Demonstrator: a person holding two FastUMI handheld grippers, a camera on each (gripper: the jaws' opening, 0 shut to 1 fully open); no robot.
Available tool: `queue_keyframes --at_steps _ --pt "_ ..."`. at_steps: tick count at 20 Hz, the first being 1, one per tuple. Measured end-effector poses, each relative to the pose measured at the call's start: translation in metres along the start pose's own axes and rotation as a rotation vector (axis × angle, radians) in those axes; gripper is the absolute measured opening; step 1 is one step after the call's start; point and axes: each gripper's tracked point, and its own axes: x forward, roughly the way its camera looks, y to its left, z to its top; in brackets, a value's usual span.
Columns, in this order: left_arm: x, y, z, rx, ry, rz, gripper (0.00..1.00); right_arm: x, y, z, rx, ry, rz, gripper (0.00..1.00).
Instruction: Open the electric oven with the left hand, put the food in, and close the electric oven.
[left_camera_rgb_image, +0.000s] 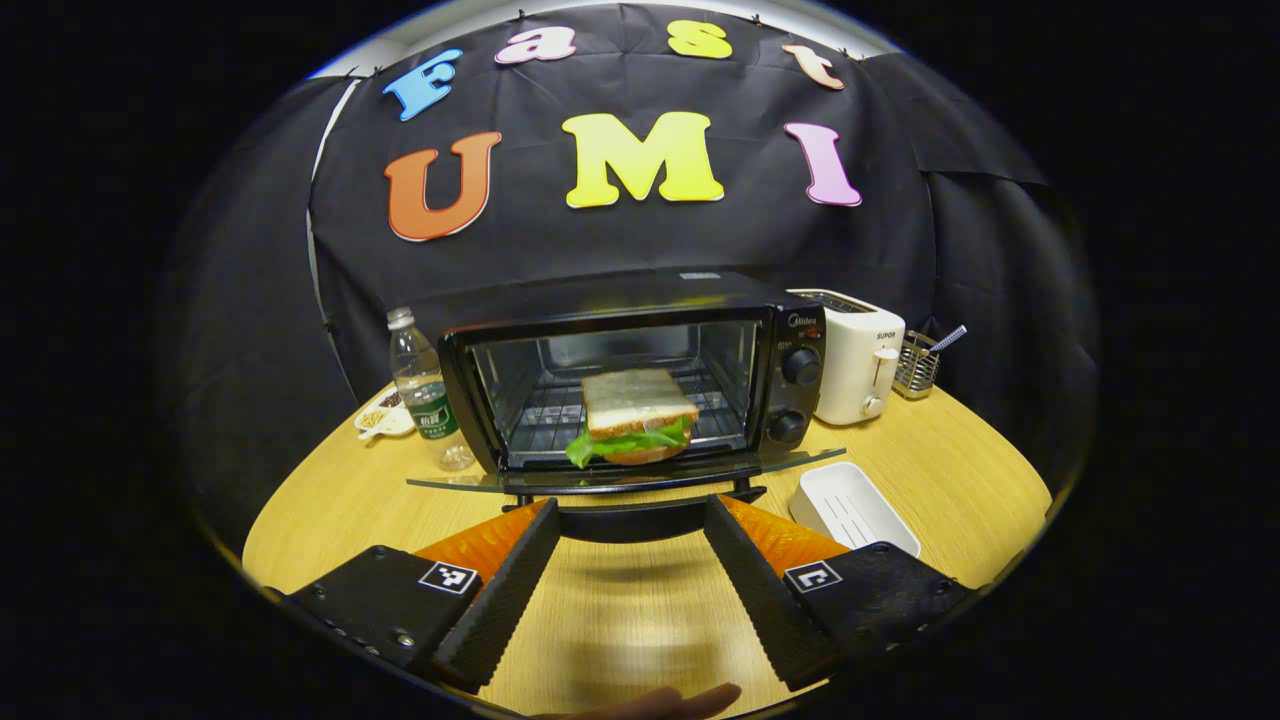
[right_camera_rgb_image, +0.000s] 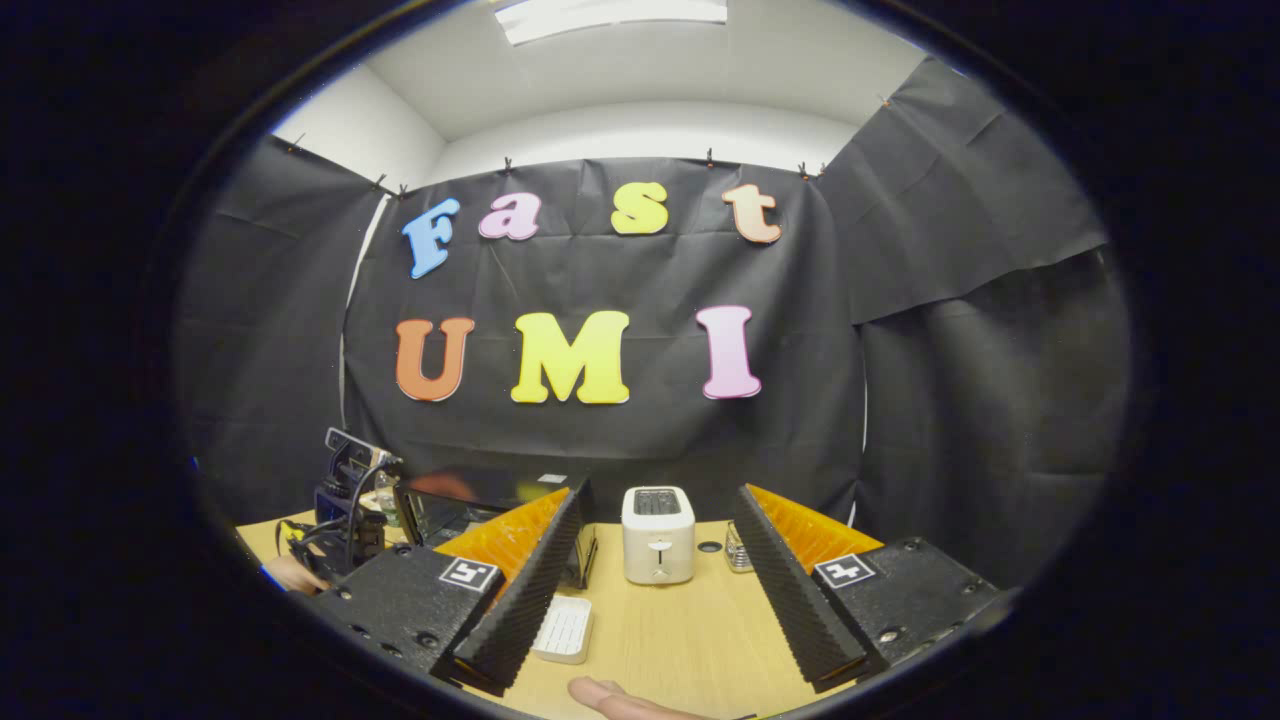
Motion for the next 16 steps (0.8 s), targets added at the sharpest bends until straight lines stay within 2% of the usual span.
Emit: queue_keyframes --at_steps 1,4,5,6,9,10,11,13,14,15,16 --pt "0.001 0.001 0.004 0.001 -0.005 0.002 0.96 -0.001 0.000 0.000 0.001 0.001 0.002 0.89" --pt "0.010 0.003 0.017 -0.011 -0.022 0.006 0.96 -0.004 -0.005 -0.002 0.003 0.004 -0.010 0.89" --pt "0.013 0.004 0.025 -0.008 -0.043 0.005 0.97 -0.005 -0.005 -0.002 0.007 0.005 -0.014 1.00" --pt "0.018 0.006 0.034 -0.009 -0.059 0.004 0.96 -0.005 -0.007 -0.004 0.011 0.009 -0.020 0.89" --pt "0.041 0.010 0.057 -0.022 -0.091 0.004 0.96 -0.008 -0.005 -0.007 0.016 0.027 -0.022 0.89" --pt "0.049 0.012 0.062 -0.032 -0.091 0.003 0.96 -0.011 -0.004 -0.006 0.017 0.027 -0.022 1.00" --pt "0.055 0.014 0.066 -0.048 -0.082 -0.002 0.96 -0.013 -0.005 -0.005 0.019 0.024 -0.025 0.89" --pt "0.061 0.028 0.077 -0.085 -0.098 0.048 0.96 -0.019 -0.008 -0.001 0.025 0.017 -0.036 0.89" --pt "0.058 0.033 0.084 -0.092 -0.114 0.056 0.96 -0.021 -0.008 -0.003 0.026 0.021 -0.038 1.00" --pt "0.051 0.033 0.092 -0.093 -0.139 0.053 0.96 -0.024 -0.007 -0.003 0.029 0.026 -0.038 1.00" --pt "0.040 0.034 0.099 -0.093 -0.157 0.055 0.94 -0.027 -0.006 -0.004 0.032 0.030 -0.035 0.89"
